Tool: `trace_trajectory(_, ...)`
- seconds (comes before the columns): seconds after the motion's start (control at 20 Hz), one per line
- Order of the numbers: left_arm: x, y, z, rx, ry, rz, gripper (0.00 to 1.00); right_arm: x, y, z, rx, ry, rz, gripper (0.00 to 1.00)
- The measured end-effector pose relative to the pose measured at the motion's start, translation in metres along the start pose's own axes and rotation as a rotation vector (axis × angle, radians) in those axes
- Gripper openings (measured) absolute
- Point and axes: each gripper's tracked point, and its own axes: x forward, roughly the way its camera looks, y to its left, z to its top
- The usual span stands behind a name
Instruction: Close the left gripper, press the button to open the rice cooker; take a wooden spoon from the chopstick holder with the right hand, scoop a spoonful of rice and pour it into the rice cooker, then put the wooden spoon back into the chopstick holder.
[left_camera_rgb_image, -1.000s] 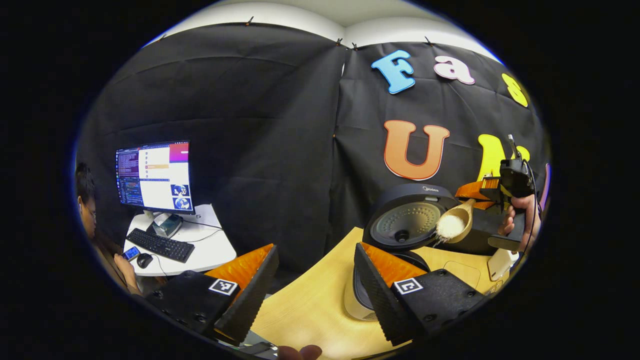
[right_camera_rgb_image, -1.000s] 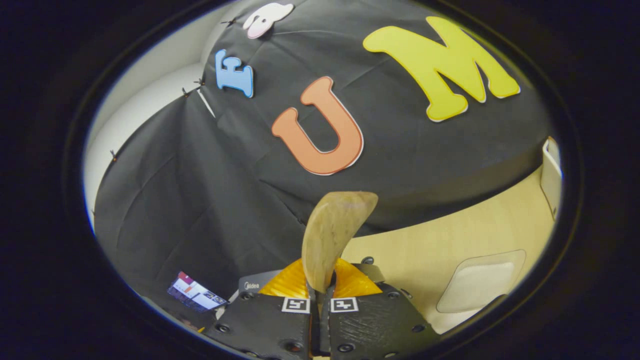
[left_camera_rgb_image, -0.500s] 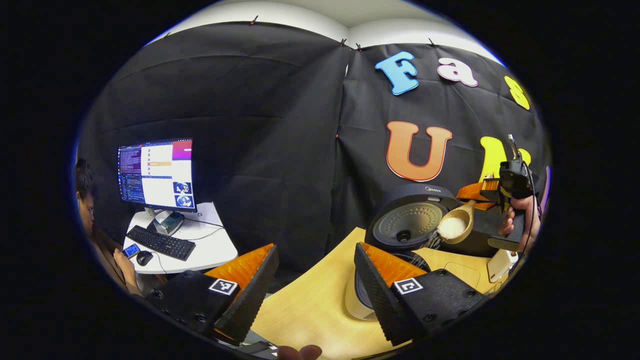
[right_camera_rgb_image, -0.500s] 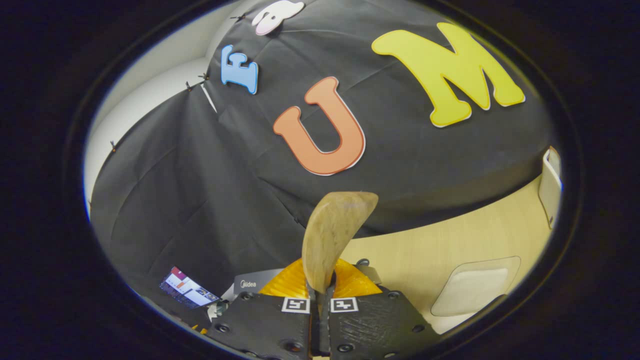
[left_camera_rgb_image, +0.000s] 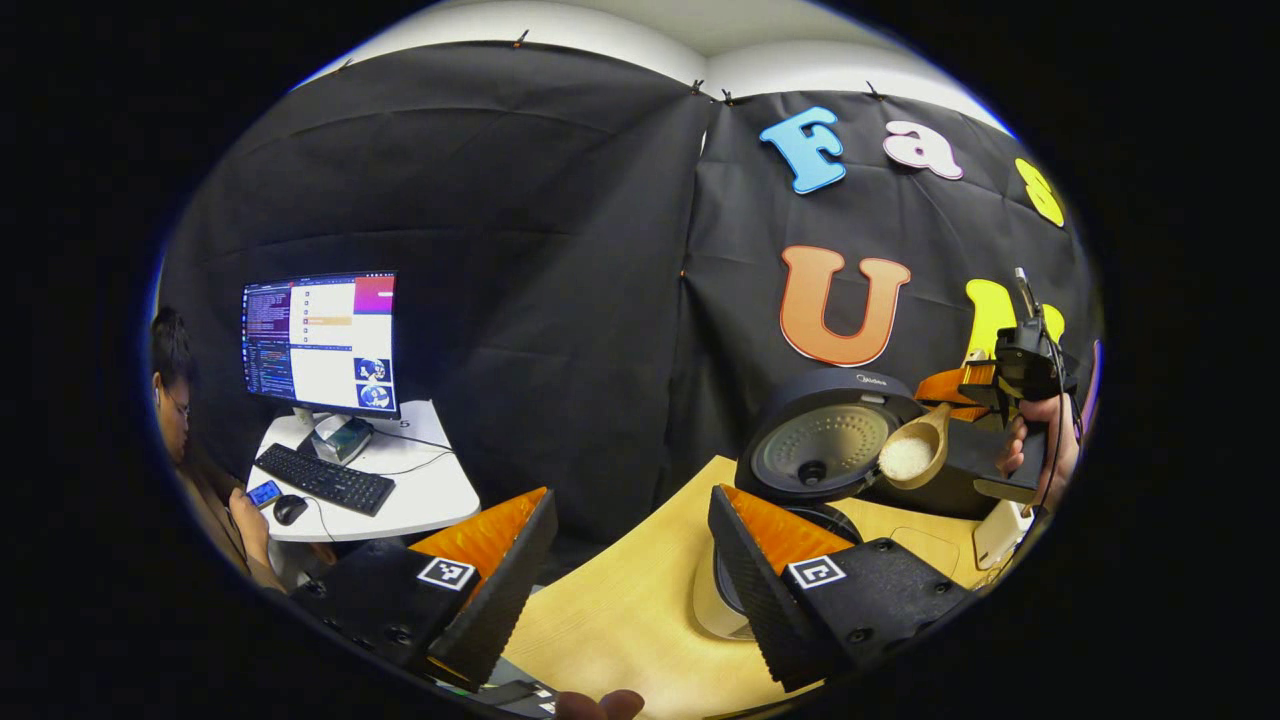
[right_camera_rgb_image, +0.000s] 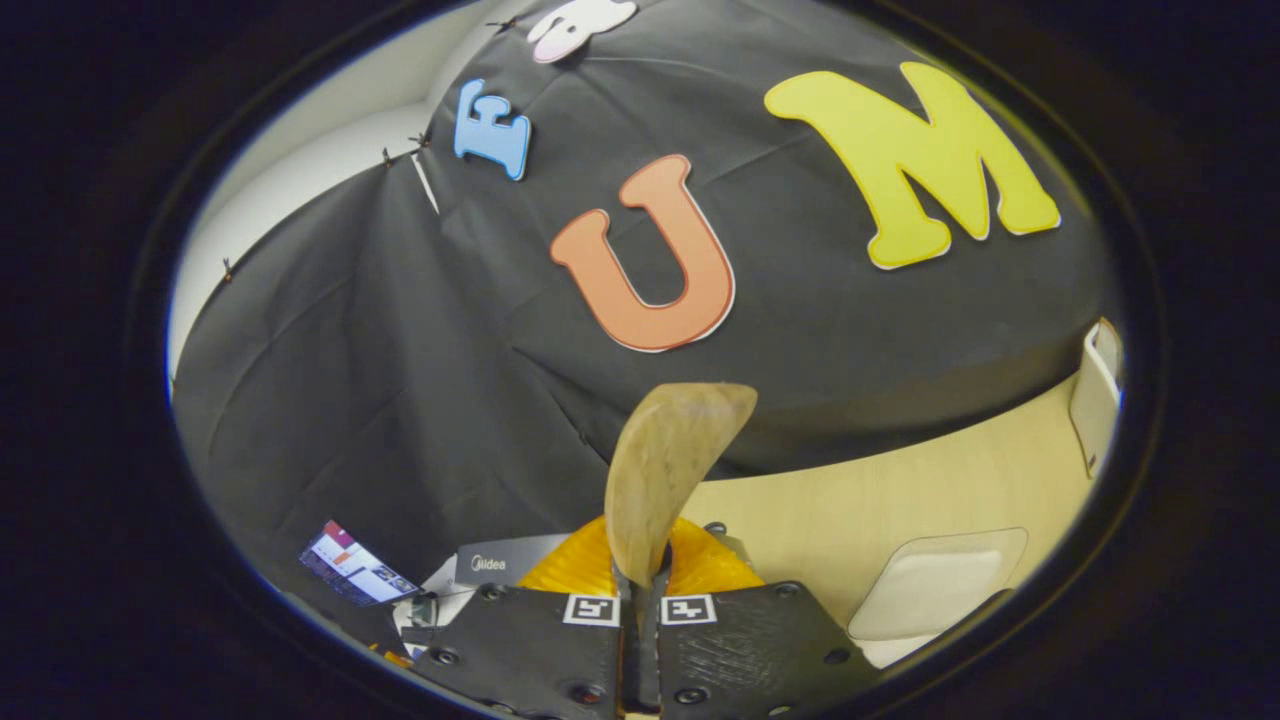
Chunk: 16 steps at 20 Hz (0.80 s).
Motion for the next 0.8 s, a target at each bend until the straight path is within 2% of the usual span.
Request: trace_trajectory(0.8, -0.0010, 0.0084, -0.0095, -0.017, 0.004, 0.017, 0.98, 0.0018, 0.0059, 0.0017, -0.108, -0.048, -0.065, 0.00)
